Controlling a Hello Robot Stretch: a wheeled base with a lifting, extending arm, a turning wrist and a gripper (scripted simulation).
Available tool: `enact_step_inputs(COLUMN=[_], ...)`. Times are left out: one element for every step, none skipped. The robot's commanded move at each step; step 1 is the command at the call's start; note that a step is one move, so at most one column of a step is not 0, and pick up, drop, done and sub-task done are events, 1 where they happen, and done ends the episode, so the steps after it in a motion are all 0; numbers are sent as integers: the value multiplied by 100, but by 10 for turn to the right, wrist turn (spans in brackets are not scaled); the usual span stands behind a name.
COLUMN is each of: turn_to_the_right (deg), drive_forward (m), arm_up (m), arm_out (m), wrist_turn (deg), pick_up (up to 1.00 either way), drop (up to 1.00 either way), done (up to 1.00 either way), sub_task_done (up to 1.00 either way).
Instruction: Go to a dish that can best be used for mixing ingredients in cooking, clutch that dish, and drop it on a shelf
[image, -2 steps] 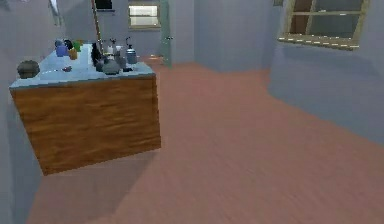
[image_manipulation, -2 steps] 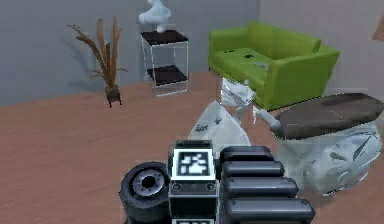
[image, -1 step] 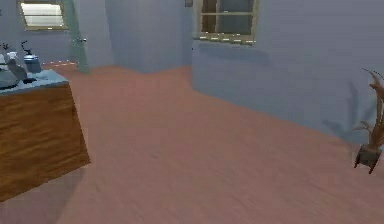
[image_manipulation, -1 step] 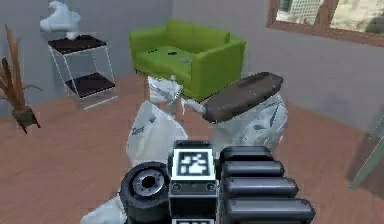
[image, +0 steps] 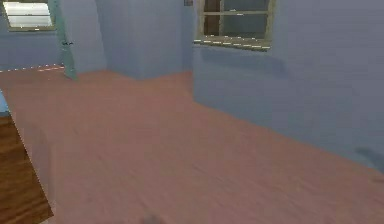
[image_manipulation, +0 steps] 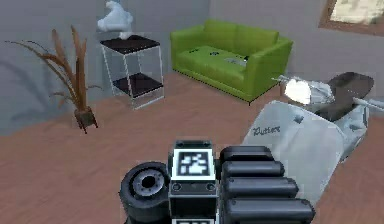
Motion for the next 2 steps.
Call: enact_step_inputs(turn_to_the_right=[420,0], drive_forward=[0,50], arm_up=[0,0], arm_out=[0,0], wrist_turn=[0,0], pick_up=[0,0], drop=[0,0], done=[0,0], sub_task_done=[0,0])
